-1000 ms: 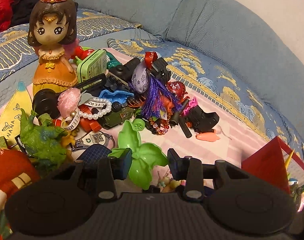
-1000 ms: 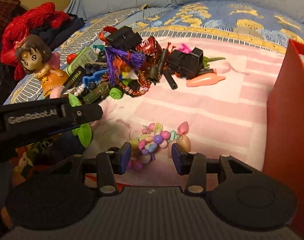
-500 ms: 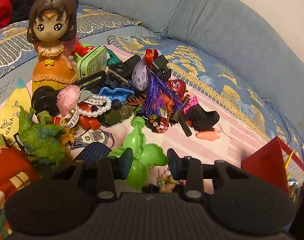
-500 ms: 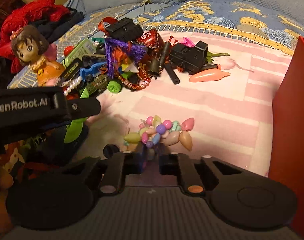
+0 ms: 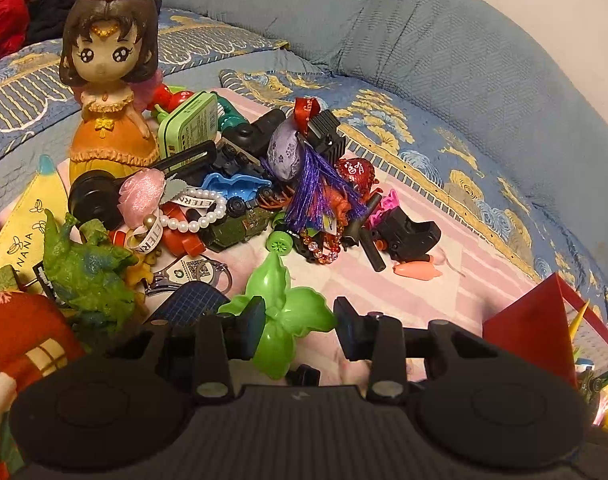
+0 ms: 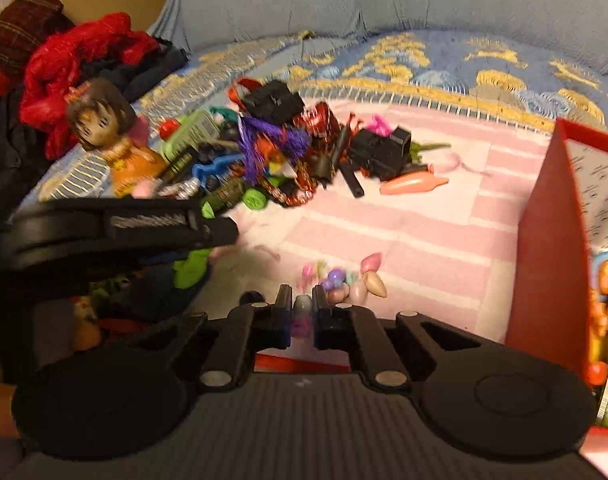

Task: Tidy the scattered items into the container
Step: 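Carry the green leaf toy and bead bracelet over the red box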

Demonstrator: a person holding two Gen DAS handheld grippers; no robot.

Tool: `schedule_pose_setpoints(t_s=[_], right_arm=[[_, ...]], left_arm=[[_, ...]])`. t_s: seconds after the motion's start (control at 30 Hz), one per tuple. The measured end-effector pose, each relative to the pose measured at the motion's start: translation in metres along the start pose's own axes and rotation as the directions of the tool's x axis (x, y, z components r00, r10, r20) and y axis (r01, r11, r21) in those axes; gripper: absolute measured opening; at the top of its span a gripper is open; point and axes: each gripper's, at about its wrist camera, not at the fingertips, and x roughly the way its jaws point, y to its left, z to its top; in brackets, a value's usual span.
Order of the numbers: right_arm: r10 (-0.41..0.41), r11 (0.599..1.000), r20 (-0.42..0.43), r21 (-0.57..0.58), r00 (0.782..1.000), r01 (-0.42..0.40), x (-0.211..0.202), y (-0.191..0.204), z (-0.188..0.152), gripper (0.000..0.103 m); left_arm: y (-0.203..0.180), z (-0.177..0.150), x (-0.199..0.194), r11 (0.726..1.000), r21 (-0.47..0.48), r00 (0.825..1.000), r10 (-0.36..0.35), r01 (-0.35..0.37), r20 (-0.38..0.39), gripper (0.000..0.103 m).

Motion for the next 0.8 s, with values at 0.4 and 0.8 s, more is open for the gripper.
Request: schedule_pose_setpoints(t_s=[0.4, 0.8], right_arm=[[0.044, 0.998, 0.014, 0.046, 0.999, -0.044, -0.043, -0.023, -0.008, 0.006], [0.062, 0.976, 0.254, 0.186, 0.965, -0.112, -0.156, -0.074, 0.01, 0.006]], left_arm=[[-0.021, -0.013, -0.023, 0.998, 0.05, 0.999, 0.044, -0.043, -0.01, 0.04], [-0.093, 0.008, -0.091, 0.985, 0.106, 0.988, -0.144, 0.138, 0.05, 0.04]])
